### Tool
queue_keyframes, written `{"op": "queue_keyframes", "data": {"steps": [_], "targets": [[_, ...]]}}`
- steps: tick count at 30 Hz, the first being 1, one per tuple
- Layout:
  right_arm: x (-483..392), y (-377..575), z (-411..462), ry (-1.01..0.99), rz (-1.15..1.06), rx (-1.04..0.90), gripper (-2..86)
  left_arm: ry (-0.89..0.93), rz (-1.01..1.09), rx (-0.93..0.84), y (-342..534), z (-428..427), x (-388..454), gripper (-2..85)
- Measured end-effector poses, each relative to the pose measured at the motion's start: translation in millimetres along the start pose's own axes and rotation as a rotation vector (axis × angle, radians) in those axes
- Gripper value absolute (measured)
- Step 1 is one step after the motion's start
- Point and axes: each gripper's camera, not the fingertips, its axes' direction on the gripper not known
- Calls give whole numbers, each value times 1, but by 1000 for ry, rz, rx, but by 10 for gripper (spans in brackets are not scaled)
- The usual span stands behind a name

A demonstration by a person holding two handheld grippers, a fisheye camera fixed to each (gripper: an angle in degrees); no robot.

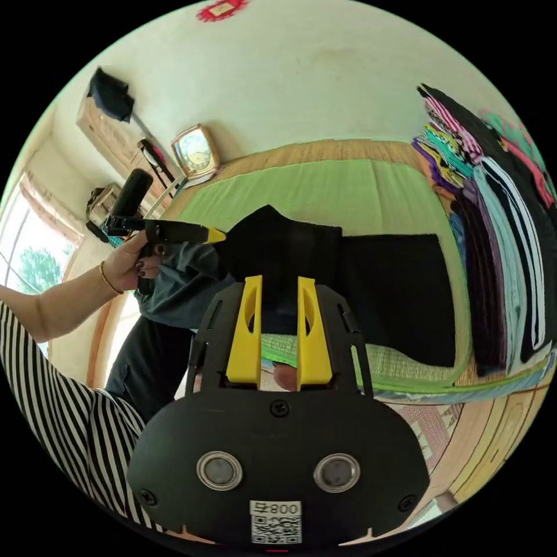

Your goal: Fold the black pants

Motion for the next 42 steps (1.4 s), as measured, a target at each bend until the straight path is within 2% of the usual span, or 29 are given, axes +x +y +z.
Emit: {"op": "queue_keyframes", "data": {"steps": [8,10,16,23,29,33,37,42], "targets": [[-43,-6,11,38,-133,-40,97,45,15,23,-4,-10,1,8],[-40,-4,11,84,-103,-60,79,54,24,19,-4,-11,1,8],[-19,4,-12,59,-30,-38,21,67,42,23,0,-19,-6,6],[31,14,-60,-55,124,40,10,25,10,54,30,-52,-33,9],[87,22,-122,-148,272,181,7,0,-207,118,93,-96,-88,36],[122,31,-160,-171,360,270,6,-1,-448,225,147,-125,-128,61],[145,36,-183,-174,419,307,6,71,-647,346,192,-142,-159,79],[161,40,-204,-190,463,347,6,79,-693,448,209,-163,-177,81]]}}
